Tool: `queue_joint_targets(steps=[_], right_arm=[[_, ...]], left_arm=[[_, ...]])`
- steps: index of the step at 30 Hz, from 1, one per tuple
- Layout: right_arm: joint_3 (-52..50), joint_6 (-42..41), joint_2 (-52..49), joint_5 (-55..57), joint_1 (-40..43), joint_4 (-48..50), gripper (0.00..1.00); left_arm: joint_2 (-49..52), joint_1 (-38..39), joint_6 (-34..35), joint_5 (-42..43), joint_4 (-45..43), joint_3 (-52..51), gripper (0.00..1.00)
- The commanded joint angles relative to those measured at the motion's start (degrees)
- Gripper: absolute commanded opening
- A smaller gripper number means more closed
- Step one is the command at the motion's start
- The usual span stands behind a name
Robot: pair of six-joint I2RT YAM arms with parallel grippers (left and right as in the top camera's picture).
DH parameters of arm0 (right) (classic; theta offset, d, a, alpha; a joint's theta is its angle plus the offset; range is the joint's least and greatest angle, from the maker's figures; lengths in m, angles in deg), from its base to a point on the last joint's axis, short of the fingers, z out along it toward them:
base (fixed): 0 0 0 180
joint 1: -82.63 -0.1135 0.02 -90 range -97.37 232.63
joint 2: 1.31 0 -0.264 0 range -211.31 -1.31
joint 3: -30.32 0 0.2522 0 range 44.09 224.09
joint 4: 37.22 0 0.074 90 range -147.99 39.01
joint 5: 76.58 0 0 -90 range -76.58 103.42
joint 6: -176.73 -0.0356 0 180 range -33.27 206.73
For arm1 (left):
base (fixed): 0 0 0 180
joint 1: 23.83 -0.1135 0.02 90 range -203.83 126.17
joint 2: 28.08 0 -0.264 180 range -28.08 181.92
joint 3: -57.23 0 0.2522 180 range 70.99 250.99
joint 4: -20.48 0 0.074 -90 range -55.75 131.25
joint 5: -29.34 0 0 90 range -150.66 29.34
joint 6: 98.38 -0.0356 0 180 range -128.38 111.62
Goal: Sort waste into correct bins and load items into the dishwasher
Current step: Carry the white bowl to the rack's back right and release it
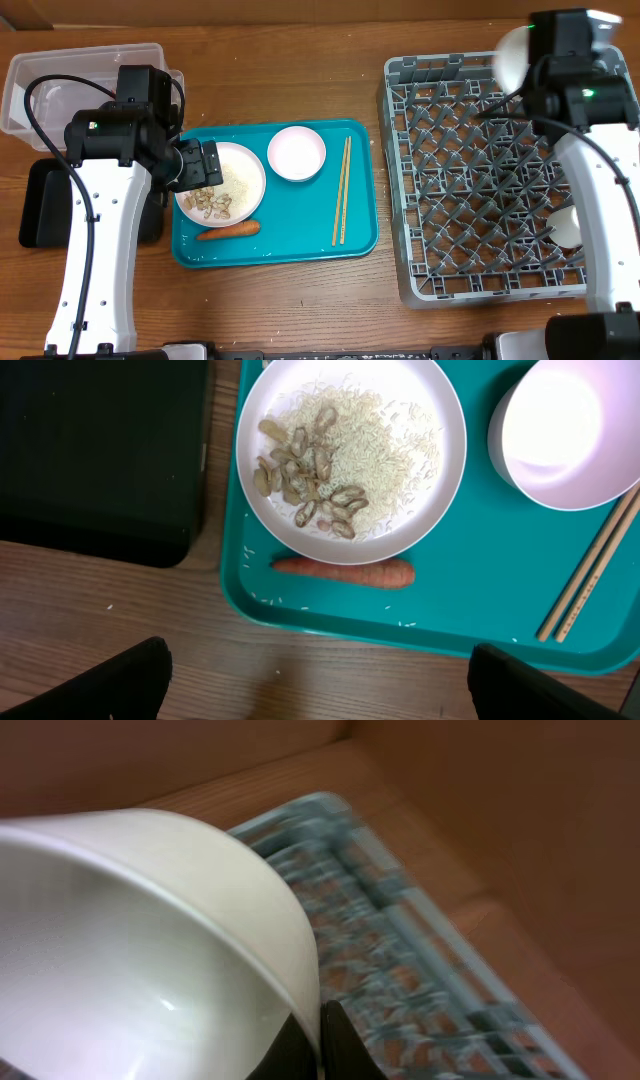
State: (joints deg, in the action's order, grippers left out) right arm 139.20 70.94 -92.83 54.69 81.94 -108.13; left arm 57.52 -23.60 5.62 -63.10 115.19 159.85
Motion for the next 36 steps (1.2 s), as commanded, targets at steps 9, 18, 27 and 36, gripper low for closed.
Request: queue_joint_targets(steps=[9,18,27,36], right_arm=[[-1.0,-4.8,-14.3,23.7,12.8,9.5,0.04],[-1.0,-2.1,-25.0,24.9,13.1,14.0,0.04],[-1.0,-2.0,-26.8,14.8,8.8,7.7,0.2],[-0.9,-2.5,-26.1,4.3,5.3,-1.2,0.56]], left_arm=[[-0.6,-0.3,1.1,-0.5,-0.5,0.1,0.96],[-0.6,-0.3,1.1,0.0,-0.7,0.1,0.96],[-0.6,-0.3,1.3,1.5,-1.5,0.1,0.96],[-0.6,-0.3,1.3,1.4,-1.5,0.1,0.96]])
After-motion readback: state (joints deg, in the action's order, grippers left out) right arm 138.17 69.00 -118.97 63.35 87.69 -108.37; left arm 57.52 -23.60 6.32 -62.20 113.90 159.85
